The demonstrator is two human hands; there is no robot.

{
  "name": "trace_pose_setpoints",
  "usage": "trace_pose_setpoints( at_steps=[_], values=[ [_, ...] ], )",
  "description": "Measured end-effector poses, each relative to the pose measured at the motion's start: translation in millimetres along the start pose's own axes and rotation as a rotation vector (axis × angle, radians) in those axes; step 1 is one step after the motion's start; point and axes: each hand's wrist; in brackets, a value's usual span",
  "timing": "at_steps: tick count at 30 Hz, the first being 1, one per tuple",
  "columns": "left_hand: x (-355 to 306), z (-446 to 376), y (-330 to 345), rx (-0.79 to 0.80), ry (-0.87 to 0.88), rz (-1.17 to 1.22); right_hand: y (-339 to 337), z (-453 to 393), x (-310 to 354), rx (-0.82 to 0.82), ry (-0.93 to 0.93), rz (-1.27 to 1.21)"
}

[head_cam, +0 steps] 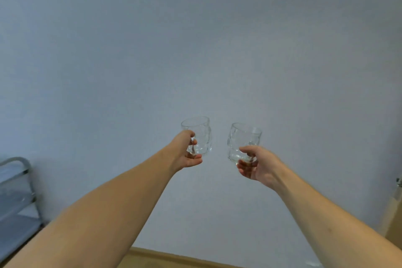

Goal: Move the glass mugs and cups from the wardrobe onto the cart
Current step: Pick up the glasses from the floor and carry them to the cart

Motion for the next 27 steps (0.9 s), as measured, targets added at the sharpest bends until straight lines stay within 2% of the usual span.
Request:
trace_pose_setpoints(
  at_steps=[9, 15, 22, 27],
  values=[
    [-53.8, -7.6, -198.6, -0.2, 0.067, 0.005, 198.9, -14.9, -24.8, 0.176, 0.005, 0.027],
    [-63.2, 0.6, -324.5, -0.342, 0.038, 0.008, 324.8, -25.7, -50.4, 0.307, 0.044, 0.078],
    [-67.9, 17.6, -439.9, -0.512, 0.002, 0.096, 454.9, -38.8, -78.7, 0.488, 0.104, 0.18],
    [-78.7, 32.2, -517.8, -0.666, 0.048, 0.172, 554.0, -54.4, -96.8, 0.645, 0.123, 0.236]
  ],
)
Point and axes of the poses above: each hand's wrist, its own z-axis away from the middle knuckle, its own y-axis out of the palm, x = y × z, and after that the axes turned 4 degrees about z, right-handed
